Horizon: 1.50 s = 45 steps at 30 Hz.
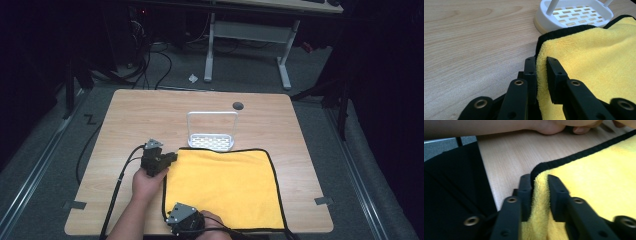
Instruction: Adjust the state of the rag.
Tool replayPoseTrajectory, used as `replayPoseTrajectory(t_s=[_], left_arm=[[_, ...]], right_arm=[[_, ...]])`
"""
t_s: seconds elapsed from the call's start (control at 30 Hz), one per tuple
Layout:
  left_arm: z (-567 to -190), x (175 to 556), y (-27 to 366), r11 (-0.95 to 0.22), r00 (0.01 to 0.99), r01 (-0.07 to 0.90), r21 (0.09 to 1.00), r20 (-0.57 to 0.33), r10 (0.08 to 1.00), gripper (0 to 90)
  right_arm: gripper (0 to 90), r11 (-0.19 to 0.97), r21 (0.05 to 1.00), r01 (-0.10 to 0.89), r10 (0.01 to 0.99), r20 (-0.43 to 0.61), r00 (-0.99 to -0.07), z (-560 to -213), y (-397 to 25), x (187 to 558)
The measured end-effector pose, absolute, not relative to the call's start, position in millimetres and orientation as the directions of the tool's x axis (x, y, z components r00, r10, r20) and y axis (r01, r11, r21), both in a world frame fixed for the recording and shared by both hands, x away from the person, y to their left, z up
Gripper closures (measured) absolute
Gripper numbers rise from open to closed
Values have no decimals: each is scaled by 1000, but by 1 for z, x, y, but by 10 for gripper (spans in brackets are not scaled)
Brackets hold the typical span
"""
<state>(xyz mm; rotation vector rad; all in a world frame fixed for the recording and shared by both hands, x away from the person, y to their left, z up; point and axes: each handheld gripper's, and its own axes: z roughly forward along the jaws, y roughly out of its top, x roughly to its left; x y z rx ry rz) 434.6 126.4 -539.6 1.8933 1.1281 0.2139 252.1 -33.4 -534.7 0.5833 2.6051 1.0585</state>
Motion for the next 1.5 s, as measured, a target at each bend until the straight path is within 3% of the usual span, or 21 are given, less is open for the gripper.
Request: replayPoseTrajectory(t_s=[0.4, 0.63, 0.9, 1.27, 1.5], left_arm=[[-537, 433, 126, -168, 554, 620, 766, -276, 785, 798], [-536, 423, 134, -20, 485, 651, 759, -396, 780, 807], [-533, 407, 159, 57, 418, 652, 756, -421, 805, 809], [-500, 369, 238, 176, 306, 591, 787, -420, 854, 816], [-484, 370, 219, 141, 339, 570, 810, -388, 857, 826]], right_arm=[[822, 558, 803, 211, 499, -121, -858, -501, -58, 255], [821, 501, 845, 189, 512, -113, -852, -483, -67, 251], [820, 528, 837, 142, 453, -137, -881, -482, -41, 240], [820, 529, 847, 46, 340, -162, -926, -471, 16, 224], [818, 505, 861, 63, 380, -156, -912, -465, 0, 228]])
